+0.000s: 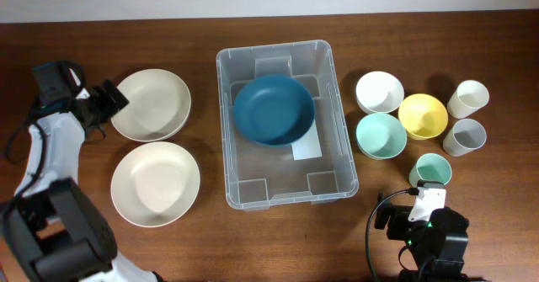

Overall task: Pack container
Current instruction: 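Move the left gripper to the back cream plate and grasp its rim, then carry the cream plate over and set it on the blue plate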

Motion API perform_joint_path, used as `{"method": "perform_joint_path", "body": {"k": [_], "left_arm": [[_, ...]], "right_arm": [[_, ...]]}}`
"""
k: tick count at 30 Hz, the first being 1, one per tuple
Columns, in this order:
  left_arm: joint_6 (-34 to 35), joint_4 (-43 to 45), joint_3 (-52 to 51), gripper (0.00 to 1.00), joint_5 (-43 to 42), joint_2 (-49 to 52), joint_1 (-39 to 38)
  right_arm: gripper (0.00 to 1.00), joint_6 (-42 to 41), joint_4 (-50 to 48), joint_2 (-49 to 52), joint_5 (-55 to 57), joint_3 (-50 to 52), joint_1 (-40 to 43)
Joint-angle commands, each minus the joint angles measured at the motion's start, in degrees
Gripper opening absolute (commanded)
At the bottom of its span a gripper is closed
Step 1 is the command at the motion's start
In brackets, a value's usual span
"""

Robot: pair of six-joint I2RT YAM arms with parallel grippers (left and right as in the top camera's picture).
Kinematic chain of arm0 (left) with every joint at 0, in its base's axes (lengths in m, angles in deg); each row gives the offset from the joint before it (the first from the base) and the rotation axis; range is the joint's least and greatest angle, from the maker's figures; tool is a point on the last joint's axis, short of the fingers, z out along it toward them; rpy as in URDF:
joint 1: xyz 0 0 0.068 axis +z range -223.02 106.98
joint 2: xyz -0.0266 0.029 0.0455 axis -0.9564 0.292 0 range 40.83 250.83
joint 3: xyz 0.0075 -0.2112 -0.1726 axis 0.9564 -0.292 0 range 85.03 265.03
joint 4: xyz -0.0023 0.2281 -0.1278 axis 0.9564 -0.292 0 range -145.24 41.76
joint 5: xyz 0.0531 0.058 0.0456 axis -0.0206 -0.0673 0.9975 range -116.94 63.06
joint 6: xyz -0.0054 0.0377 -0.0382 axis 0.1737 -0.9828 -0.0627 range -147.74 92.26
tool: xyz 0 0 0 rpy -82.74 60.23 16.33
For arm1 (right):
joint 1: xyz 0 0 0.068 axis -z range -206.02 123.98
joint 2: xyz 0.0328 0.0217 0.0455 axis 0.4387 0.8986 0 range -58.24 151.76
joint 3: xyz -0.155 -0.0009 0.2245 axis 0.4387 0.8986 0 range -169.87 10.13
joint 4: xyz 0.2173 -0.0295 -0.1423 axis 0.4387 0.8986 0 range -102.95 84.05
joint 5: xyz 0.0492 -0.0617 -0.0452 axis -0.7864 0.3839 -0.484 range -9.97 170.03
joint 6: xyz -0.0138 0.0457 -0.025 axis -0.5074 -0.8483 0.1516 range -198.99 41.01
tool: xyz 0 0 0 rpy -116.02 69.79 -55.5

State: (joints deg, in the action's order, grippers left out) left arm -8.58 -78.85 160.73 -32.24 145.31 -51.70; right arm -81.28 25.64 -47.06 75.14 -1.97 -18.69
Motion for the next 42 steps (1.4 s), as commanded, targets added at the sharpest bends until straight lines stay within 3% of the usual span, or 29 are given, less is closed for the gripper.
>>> {"method": "perform_joint_path", "body": {"k": [1,5,7,12,14,18,26,32,37,42], "left_arm": [[0.52,0.57,0.20,0.99,-1.97,3.74,-0.17],[0.52,1.25,0.20,0.98,-4.59,8.46,-0.28],[0.52,1.55,0.20,0.90,-4.59,9.90,-0.28],[0.52,3.17,0.20,0.57,-4.57,11.13,-0.26],[0.52,4.02,0.20,0.34,-4.59,11.13,-0.17],[0.52,4.55,0.22,0.02,-4.57,11.13,-0.17],[0.50,4.61,4.94,0.01,-4.61,8.15,-0.17],[-0.04,0.59,11.23,0.01,-7.43,-1.79,-2.51],[-3.65,-3.45,12.33,0.01,-8.02,-10.08,-10.01],[-5.35,-7.41,12.31,0.01,-8.00,-12.46,-22.62]], "right_arm": [[0.99,0.55,-0.17,-0.26,-0.50,-0.20,-0.57],[0.99,0.55,-0.17,-0.26,-0.50,-0.20,-0.57],[0.99,0.55,-0.17,-0.26,-0.50,-0.20,-0.57],[0.99,0.55,-0.17,-0.26,-0.50,-0.22,-0.57],[0.99,0.55,-0.17,-0.26,-0.50,-0.20,-0.57],[0.99,0.55,-0.17,-0.26,-0.50,-0.20,-0.57],[0.99,0.55,-0.17,-0.26,-0.50,-0.20,-0.57],[0.99,0.55,-0.17,-0.26,-0.50,-0.20,-0.57],[0.99,0.55,-0.17,-0.26,-0.50,-0.20,-0.57],[0.99,0.55,-0.17,-0.26,-0.50,-0.20,-0.57]]}}
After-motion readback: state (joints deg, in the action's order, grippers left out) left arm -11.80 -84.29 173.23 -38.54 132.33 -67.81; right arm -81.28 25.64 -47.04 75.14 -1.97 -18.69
